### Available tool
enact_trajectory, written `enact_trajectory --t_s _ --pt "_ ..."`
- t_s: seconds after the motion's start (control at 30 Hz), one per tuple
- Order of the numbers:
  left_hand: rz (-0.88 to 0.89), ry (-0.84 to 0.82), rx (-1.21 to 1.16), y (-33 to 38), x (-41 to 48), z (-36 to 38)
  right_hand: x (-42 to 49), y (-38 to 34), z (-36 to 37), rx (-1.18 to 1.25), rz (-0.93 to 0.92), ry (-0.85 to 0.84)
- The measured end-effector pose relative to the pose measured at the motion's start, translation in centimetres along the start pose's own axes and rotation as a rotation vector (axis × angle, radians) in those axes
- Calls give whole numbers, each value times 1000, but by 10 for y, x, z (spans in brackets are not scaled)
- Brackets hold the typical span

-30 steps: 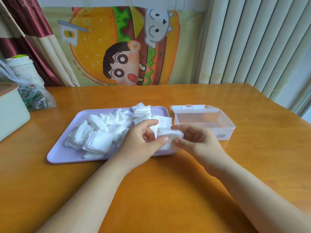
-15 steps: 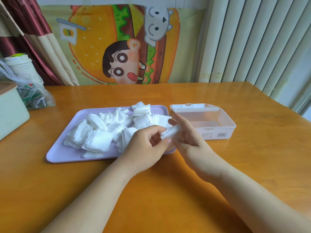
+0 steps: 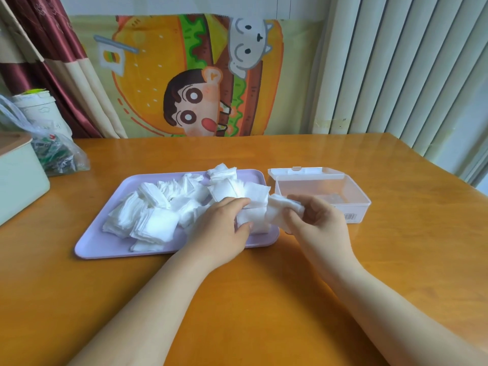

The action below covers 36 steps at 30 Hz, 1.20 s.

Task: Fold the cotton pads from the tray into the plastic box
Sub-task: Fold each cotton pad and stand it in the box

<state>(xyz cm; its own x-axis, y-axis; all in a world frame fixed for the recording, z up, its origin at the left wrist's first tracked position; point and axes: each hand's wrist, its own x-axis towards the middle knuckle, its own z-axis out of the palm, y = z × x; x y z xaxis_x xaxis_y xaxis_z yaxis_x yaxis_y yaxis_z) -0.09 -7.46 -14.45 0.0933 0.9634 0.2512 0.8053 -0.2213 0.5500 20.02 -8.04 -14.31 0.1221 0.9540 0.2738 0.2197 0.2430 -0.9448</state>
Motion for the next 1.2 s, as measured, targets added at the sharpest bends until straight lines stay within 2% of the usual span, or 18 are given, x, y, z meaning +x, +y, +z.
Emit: enact_trajectory --t_s 0.1,0.33,0.43,0.53,0.57,0.67,0.73,0.9,1.07,1.2 --pt "-15 -11 39 2 1 1 0 1 1 -19 -11 2" --pt "-71 63 -168 -5 -2 4 2 5 -2 -8 13 13" --pt "-103 136 -343 -3 -3 3 2 5 -2 22 15 18" --pt "-161 258 -621 3 -3 -12 3 5 -3 25 3 18" --pt "-158 245 -738 3 -3 -18 4 5 -3 25 8 8" --pt "-84 23 -934 11 -9 -23 5 5 -2 82 60 -51" --pt "-79 -48 -911 15 -12 -17 5 6 -1 151 103 -110" --pt "-102 -35 -841 12 -12 -13 4 0 -2 301 155 -254" --pt "-55 -2 -721 8 -10 -8 3 0 -3 290 162 -242" --pt "-83 11 -726 8 -11 -7 2 -2 -2 277 152 -246"
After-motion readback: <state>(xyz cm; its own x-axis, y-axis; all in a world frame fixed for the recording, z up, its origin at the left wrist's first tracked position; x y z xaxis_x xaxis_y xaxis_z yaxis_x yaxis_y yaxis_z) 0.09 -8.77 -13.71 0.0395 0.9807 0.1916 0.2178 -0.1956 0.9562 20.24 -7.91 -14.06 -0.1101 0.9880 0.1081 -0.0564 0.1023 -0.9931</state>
